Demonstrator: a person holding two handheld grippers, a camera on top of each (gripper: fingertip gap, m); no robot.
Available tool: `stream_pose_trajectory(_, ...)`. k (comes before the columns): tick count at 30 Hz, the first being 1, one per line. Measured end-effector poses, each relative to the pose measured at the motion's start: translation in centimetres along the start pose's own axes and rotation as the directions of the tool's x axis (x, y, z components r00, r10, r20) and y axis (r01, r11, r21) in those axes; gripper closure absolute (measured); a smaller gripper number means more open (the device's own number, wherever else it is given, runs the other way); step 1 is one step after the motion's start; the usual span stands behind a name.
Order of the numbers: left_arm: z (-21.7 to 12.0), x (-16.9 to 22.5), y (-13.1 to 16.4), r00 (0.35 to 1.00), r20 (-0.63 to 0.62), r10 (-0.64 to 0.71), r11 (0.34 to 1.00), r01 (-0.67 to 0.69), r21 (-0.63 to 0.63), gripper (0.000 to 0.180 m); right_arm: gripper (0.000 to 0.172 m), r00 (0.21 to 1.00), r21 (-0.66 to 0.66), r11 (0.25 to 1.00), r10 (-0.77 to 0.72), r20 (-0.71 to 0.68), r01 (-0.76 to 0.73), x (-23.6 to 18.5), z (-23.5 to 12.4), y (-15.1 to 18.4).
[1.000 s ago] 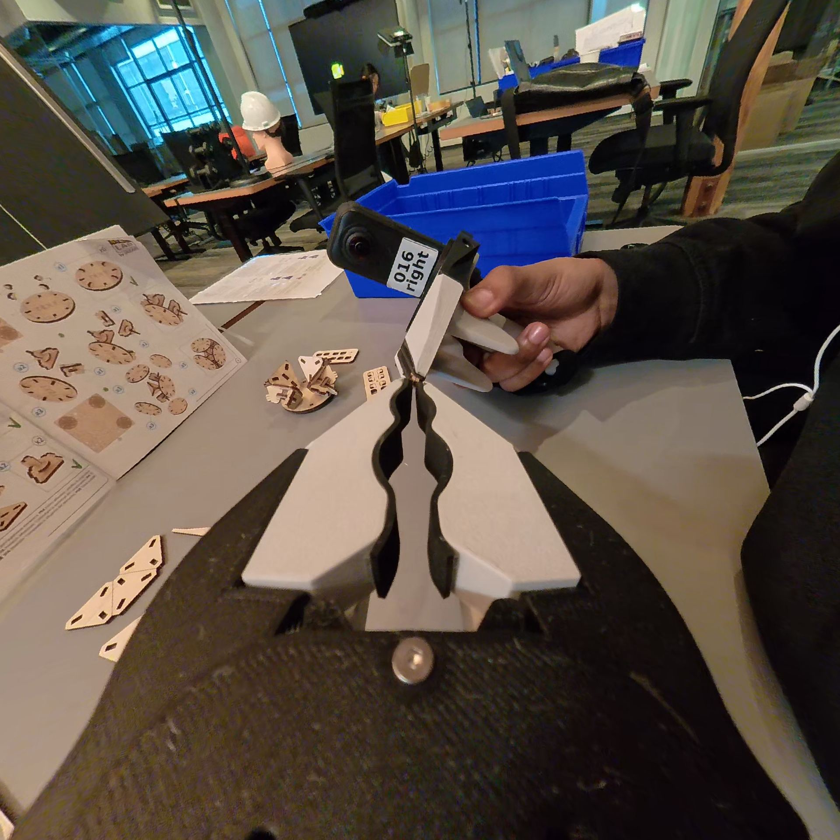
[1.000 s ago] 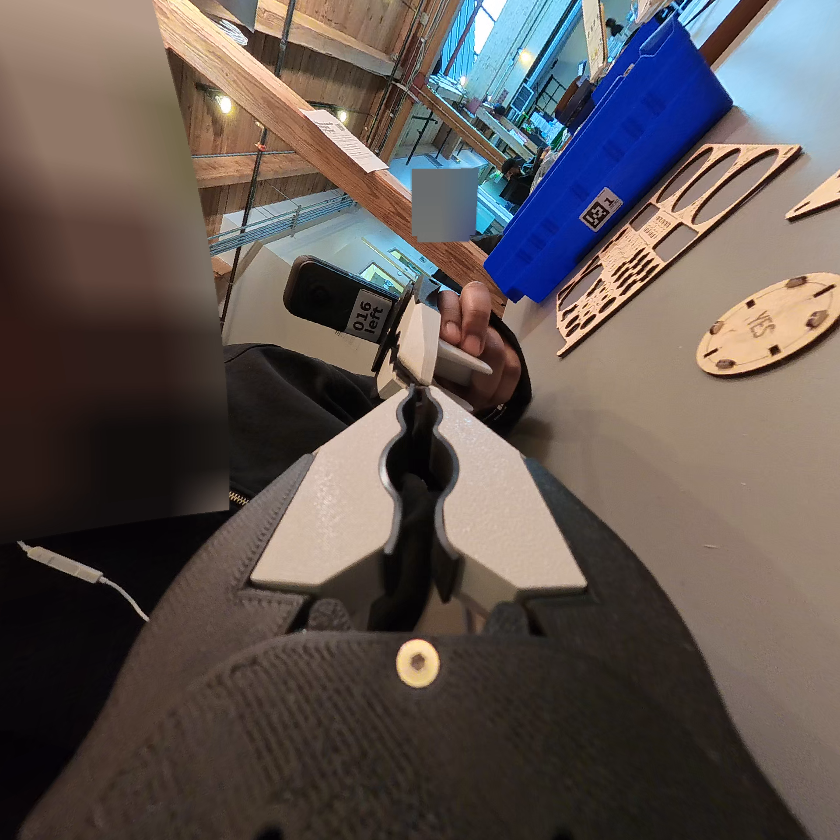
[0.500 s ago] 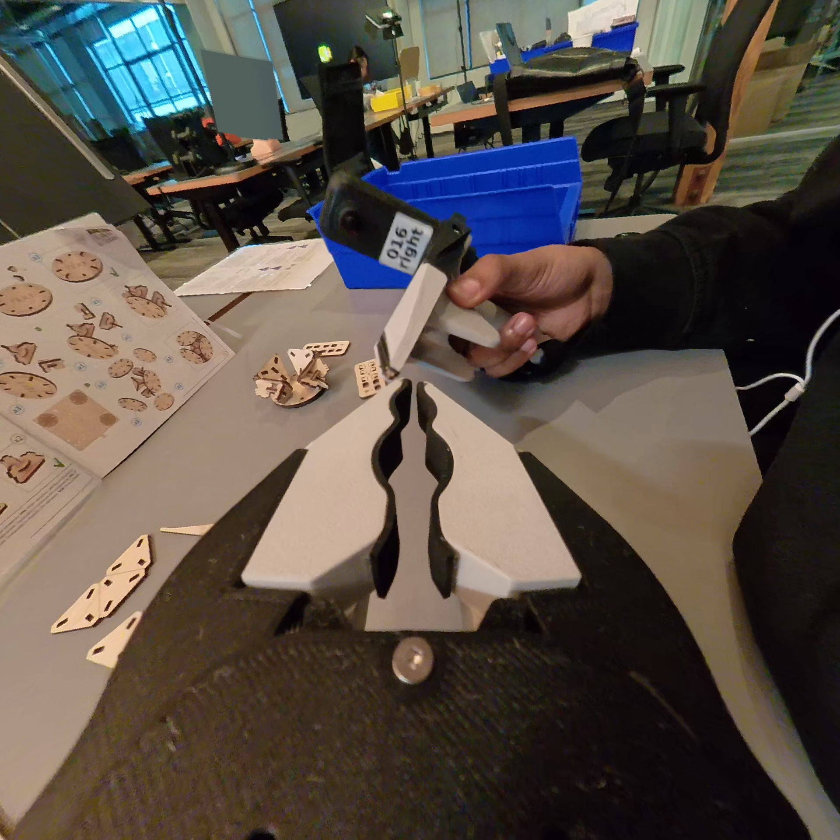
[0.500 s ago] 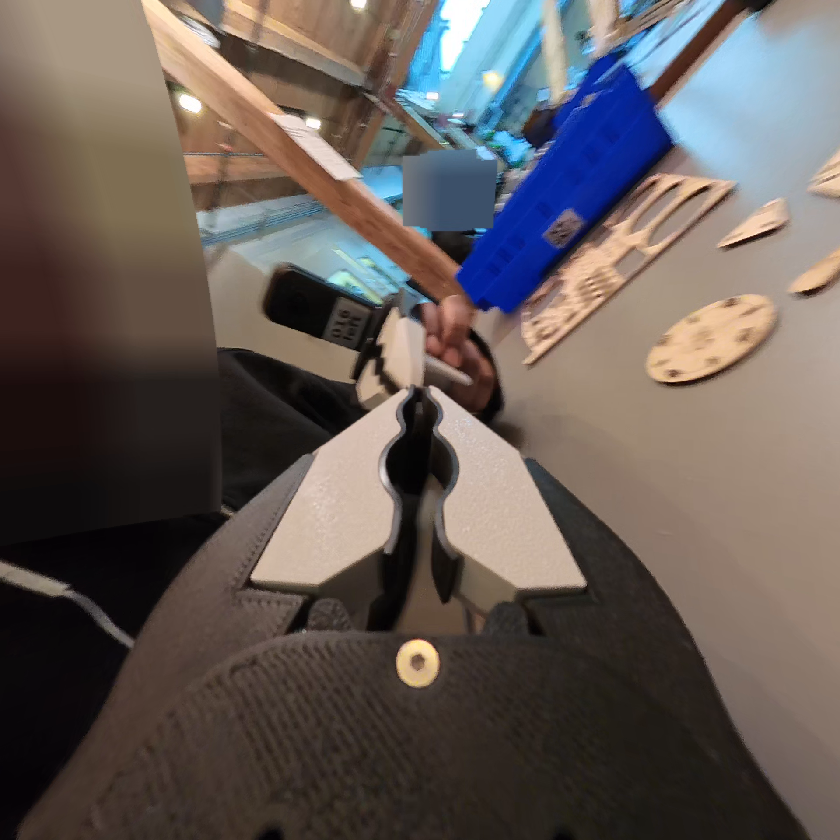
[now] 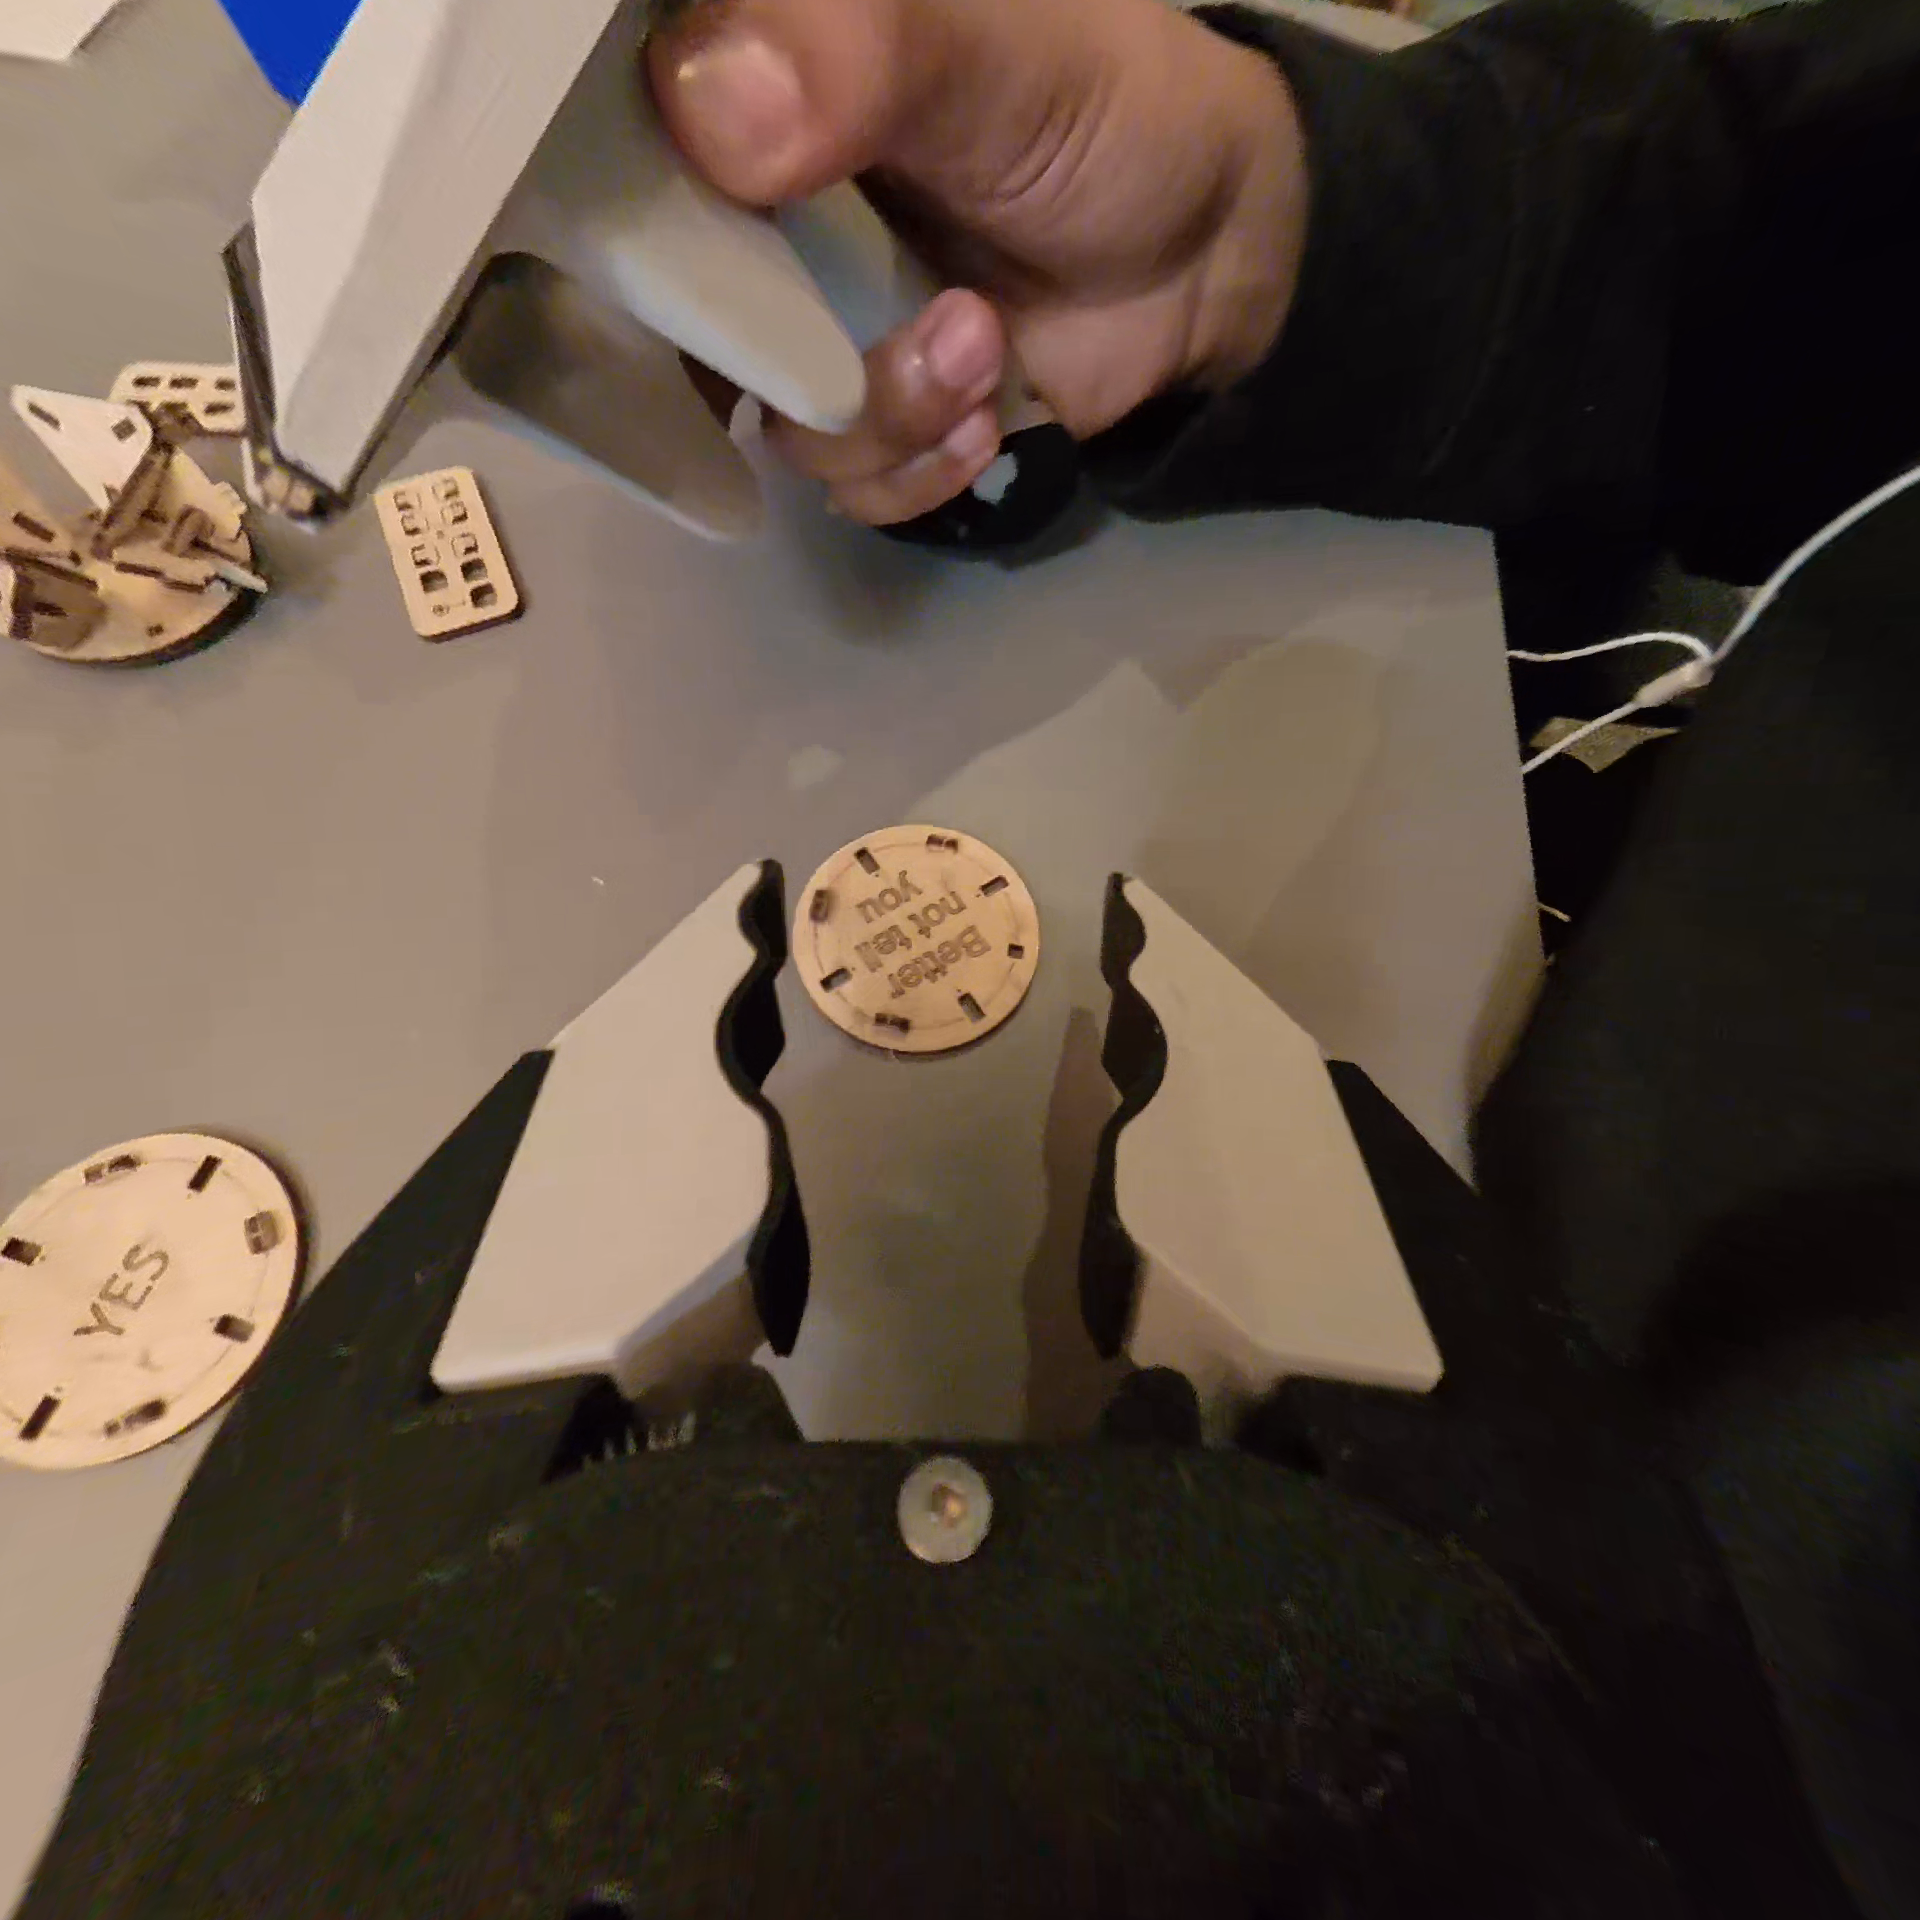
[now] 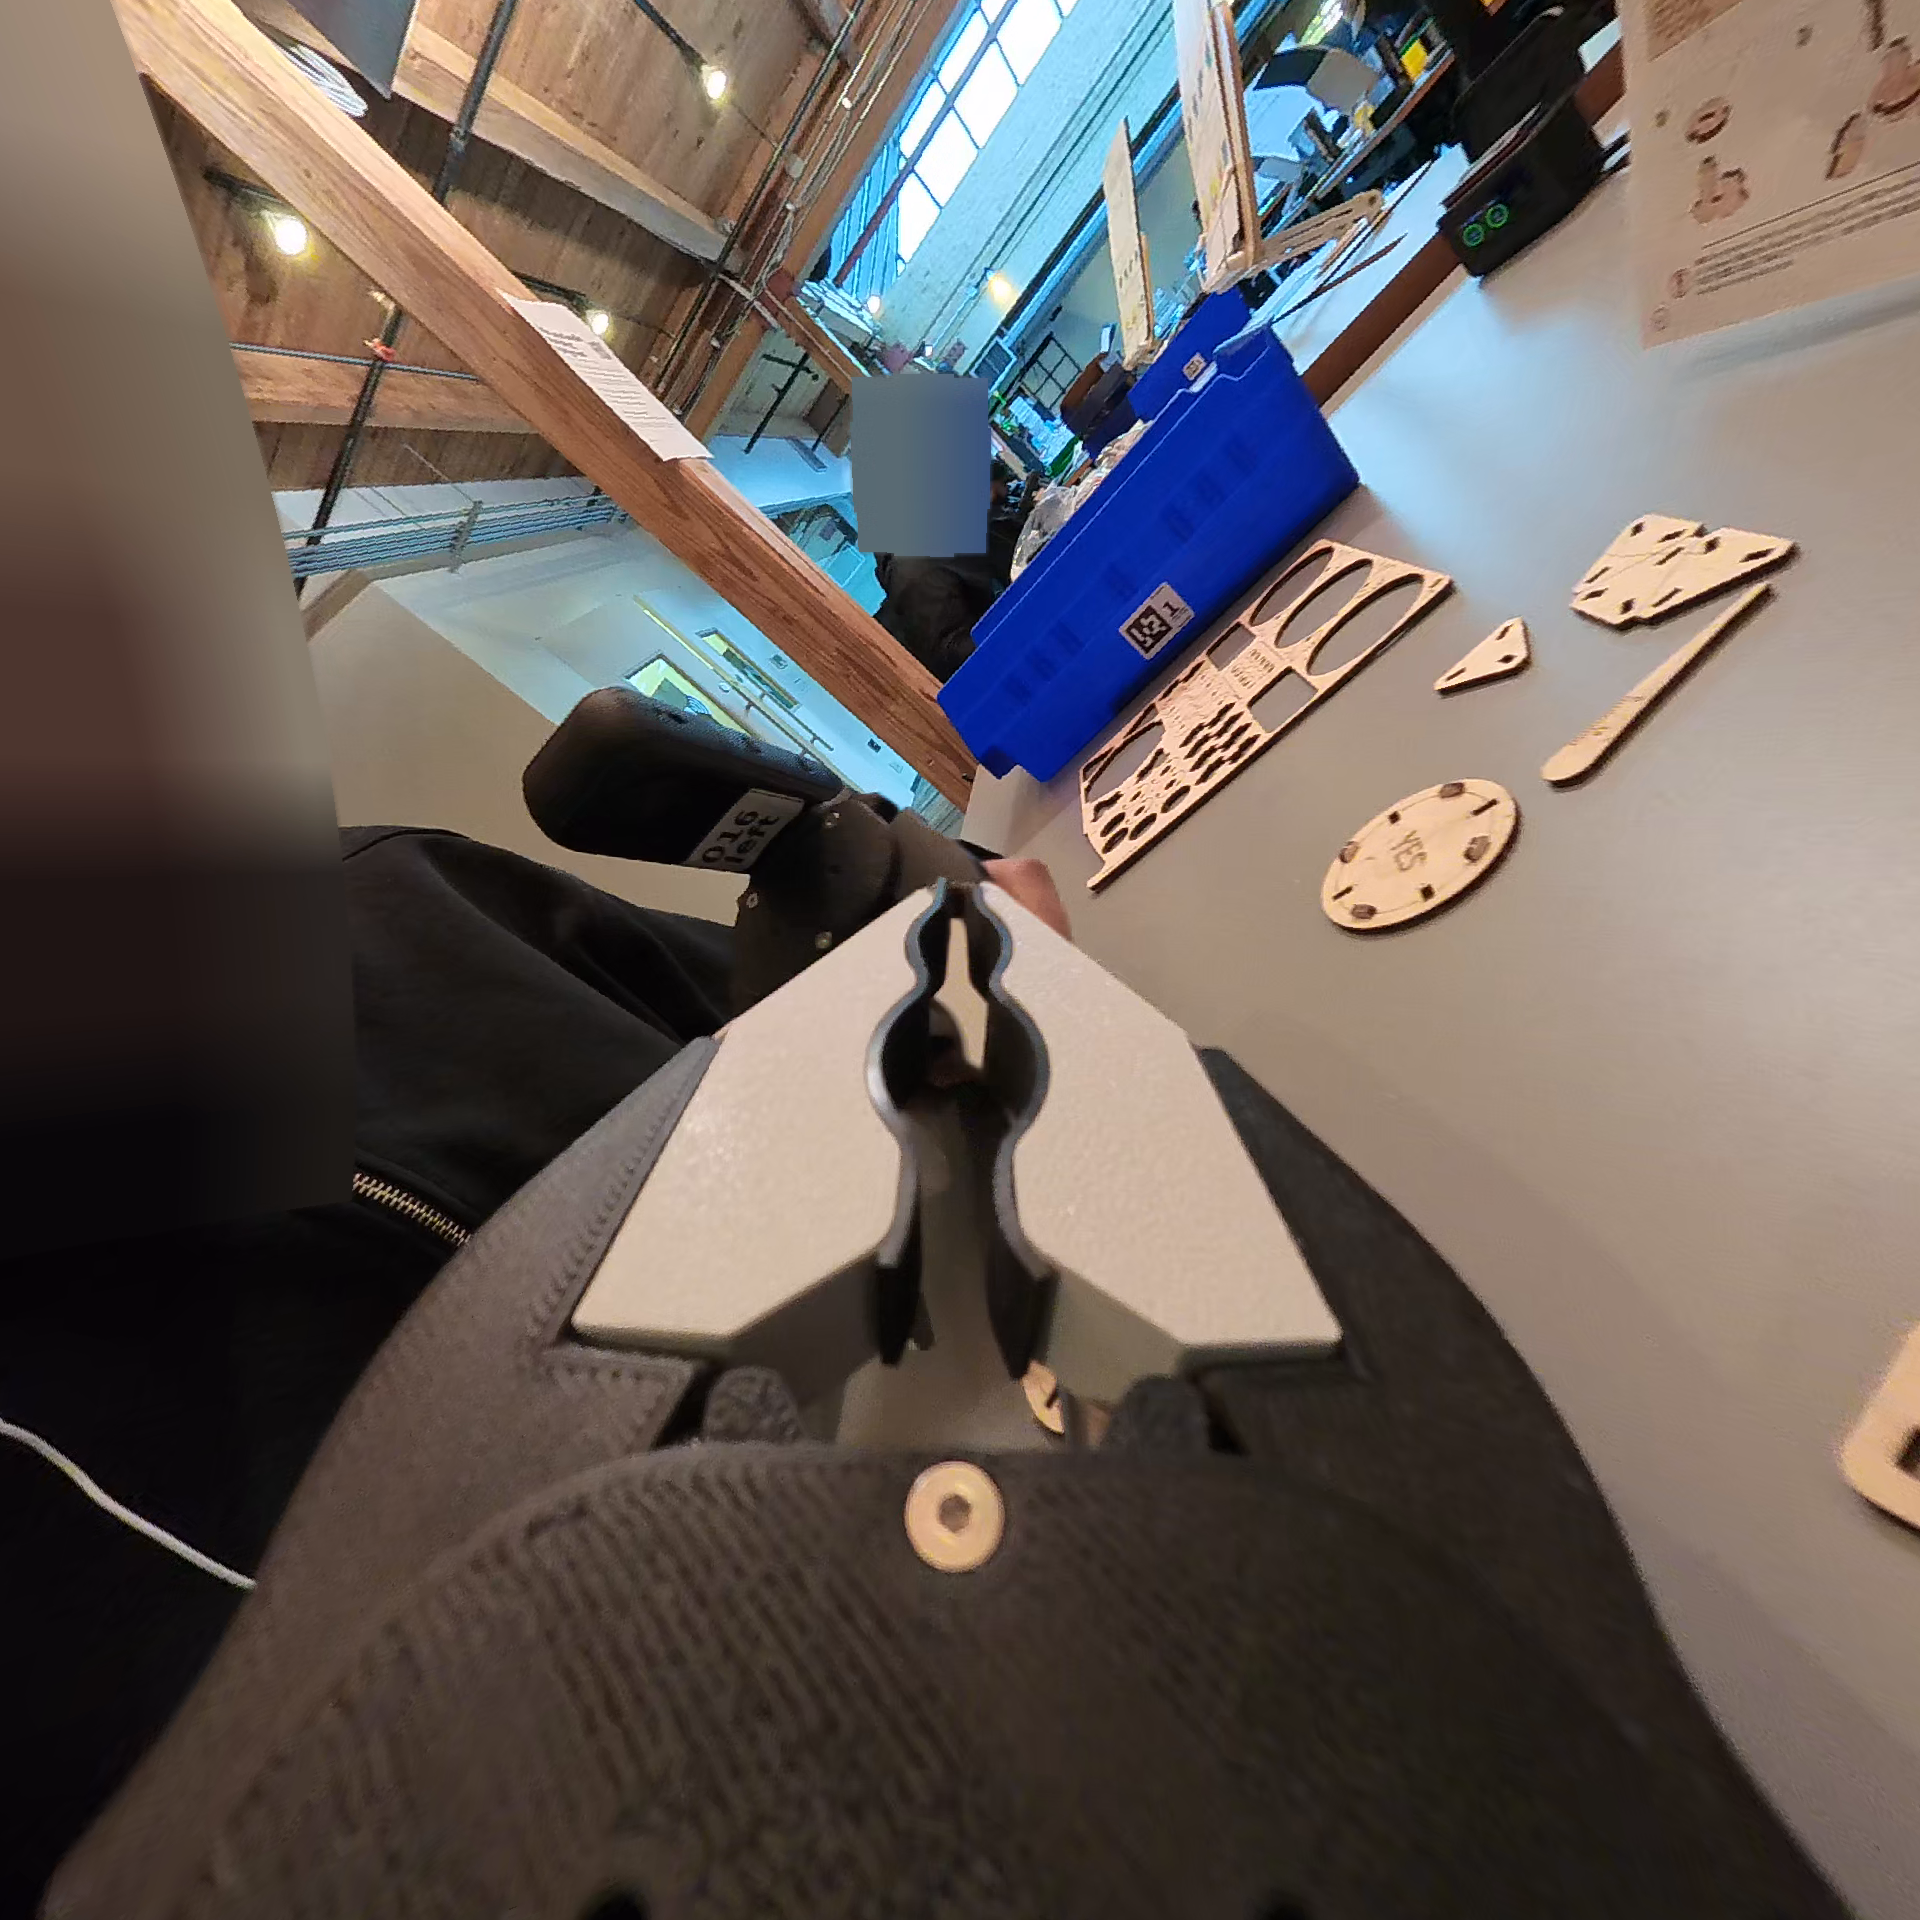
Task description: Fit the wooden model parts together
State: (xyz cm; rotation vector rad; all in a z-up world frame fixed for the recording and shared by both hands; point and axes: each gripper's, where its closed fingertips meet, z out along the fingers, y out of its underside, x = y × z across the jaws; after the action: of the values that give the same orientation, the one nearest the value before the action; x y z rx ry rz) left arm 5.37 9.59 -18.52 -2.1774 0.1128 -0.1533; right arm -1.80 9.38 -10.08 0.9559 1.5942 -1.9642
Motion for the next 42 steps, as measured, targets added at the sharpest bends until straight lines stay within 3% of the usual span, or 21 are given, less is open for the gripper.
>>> stream_pose_trajectory(5,0.8,-0.7,0.9,0.999,0.043,-0.012,0.997,0.015,-0.08,0.091,0.172,1.0,0.022,1.0,0.001,0.019,-0.002,0.0,-0.3,-0.4)
stream_pose_trajectory(15,1.5,-1.2,1.9,0.992,0.12,0.04,0.987,-0.02,-0.16,0.093,0.172,1.0,0.018,1.0,-0.004,-0.001,0.004,0.5,-0.6,-0.4)
stream_pose_trajectory(18,1.4,-1.5,1.8,0.993,0.121,0.007,0.988,0.011,-0.153,0.106,0.172,1.0,0.014,1.0,0.001,0.002,-0.001,0.5,-0.4,-0.3)
stream_pose_trajectory(22,1.2,-1.9,1.7,0.993,0.105,-0.058,0.988,0.072,-0.134,0.107,0.171,1.0,0.015,1.0,0.0,0.003,0.0,0.4,-0.5,-0.3)
stream_pose_trajectory(27,0.9,-3.7,2.0,0.969,0.177,-0.17,0.975,0.191,-0.114,0.114,0.172,1.0,0.026,1.0,-0.001,-0.003,0.001,0.5,-0.7,-0.6)
stream_pose_trajectory(34,0.2,-1.5,0.7,0.984,-0.012,-0.177,0.984,0.176,-0.034,0.115,0.172,1.0,0.022,1.0,0.006,0.001,-0.006,0.5,-0.6,-0.5)
stream_pose_trajectory(42,0.5,0.7,1.0,0.991,-0.104,-0.085,0.994,0.077,-0.075,0.116,0.172,1.0,0.028,1.0,0.012,0.027,-0.013,0.2,-0.6,-0.5)
